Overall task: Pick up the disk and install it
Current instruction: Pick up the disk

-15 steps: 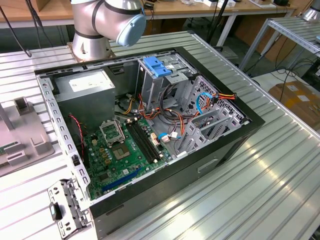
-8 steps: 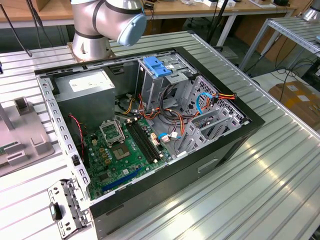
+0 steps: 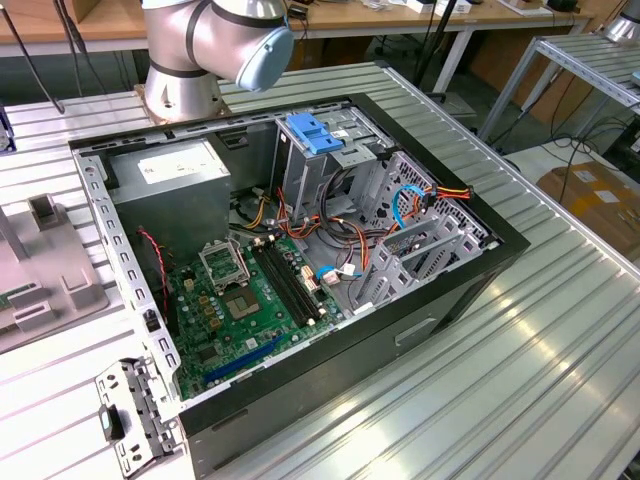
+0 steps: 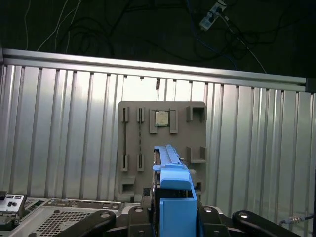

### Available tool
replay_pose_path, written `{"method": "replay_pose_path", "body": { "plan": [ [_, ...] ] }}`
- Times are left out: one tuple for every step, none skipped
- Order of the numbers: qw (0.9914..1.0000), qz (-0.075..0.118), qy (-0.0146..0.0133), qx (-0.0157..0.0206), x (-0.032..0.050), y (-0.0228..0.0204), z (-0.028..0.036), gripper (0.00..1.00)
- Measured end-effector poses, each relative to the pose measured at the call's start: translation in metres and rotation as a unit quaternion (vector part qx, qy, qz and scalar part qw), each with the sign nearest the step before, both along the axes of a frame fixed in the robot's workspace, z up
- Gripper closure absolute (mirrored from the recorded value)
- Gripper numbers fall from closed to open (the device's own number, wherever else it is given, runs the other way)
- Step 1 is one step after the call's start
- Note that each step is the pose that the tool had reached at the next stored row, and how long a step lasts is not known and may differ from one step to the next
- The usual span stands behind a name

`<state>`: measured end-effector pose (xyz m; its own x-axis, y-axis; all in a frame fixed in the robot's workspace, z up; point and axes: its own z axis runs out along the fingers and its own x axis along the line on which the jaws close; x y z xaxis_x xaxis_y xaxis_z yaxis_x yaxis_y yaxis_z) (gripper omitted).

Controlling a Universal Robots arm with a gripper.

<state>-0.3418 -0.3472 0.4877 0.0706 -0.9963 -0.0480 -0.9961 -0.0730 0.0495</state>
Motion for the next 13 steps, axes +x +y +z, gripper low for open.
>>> {"method": "replay_pose_path", "body": {
  "plan": [
    [1.0, 0.0, 0.0, -0.0003, 0.0008, -0.0008, 0.0, 0.63],
    [1.0, 0.0, 0.0, -0.0005, 0.0016, -0.0016, 0.0, 0.63],
    [1.0, 0.0, 0.0, -0.0007, 0.0023, -0.0022, 0.0, 0.63],
    [1.0, 0.0, 0.0, -0.001, 0.0031, -0.003, 0.0, 0.63],
    [1.0, 0.0, 0.0, -0.0012, 0.0039, -0.0038, 0.0, 0.63],
    [1.0, 0.0, 0.0, -0.0014, 0.0046, -0.0045, 0.0, 0.63],
    [1.0, 0.0, 0.0, -0.0018, 0.006, -0.0057, -0.0001, 0.63],
    [1.0, 0.0, 0.0, -0.002, 0.0068, -0.0064, -0.0001, 0.63],
    [1.0, 0.0, 0.0, -0.0022, 0.0076, -0.0071, -0.0001, 0.63],
    [1.0, 0.0, 0.0001, -0.0026, 0.0089, -0.0082, -0.0001, 0.63],
    [1.0, 0.0, 0.0, -0.0029, 0.0099, -0.009, -0.0001, 0.63],
    [0.99999, 0.0, 0.0, -0.0032, 0.0108, -0.0098, -0.0001, 0.63],
    [0.99999, 0.0, 0.0001, -0.0034, 0.0118, -0.0105, -0.0001, 0.63]
  ]
}}
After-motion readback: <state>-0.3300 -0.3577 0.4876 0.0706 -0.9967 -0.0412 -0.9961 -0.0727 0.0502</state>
